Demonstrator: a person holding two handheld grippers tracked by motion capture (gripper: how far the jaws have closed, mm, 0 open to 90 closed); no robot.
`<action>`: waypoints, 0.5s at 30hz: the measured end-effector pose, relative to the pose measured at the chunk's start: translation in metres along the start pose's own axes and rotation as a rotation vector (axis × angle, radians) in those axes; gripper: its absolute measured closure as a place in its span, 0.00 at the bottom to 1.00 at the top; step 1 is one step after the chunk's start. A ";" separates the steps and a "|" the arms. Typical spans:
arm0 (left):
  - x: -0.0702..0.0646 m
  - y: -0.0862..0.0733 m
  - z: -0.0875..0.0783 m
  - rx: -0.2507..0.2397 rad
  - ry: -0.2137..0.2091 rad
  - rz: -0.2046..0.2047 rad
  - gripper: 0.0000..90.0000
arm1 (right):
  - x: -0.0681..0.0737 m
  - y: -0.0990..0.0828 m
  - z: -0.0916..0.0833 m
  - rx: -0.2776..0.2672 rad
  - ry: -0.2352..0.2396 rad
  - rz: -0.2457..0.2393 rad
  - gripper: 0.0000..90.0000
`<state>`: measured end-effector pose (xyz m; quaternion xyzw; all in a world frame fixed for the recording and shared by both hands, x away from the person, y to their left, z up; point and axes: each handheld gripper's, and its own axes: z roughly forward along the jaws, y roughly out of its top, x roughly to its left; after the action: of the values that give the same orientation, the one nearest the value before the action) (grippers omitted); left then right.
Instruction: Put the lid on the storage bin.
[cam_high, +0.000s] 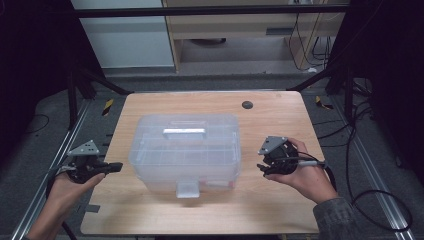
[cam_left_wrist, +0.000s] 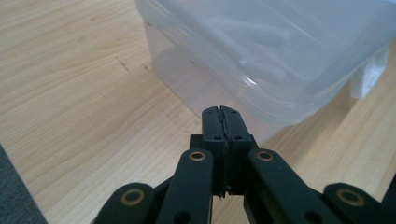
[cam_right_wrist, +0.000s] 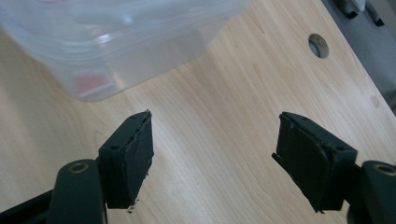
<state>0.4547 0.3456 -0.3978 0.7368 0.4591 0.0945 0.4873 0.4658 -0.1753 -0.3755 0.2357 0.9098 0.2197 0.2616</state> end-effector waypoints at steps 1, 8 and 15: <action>0.002 0.001 0.000 0.002 0.008 0.011 1.00 | -0.002 0.000 0.002 0.000 -0.007 0.010 0.30; 0.015 0.011 0.016 0.023 0.075 0.043 1.00 | -0.019 0.001 0.023 0.034 -0.036 0.077 0.31; 0.038 0.018 0.034 0.072 0.129 0.051 1.00 | -0.037 -0.001 0.052 0.084 -0.044 0.150 0.31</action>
<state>0.5068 0.3520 -0.4118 0.7577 0.4736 0.1377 0.4273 0.5237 -0.1818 -0.4022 0.3187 0.8921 0.1948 0.2542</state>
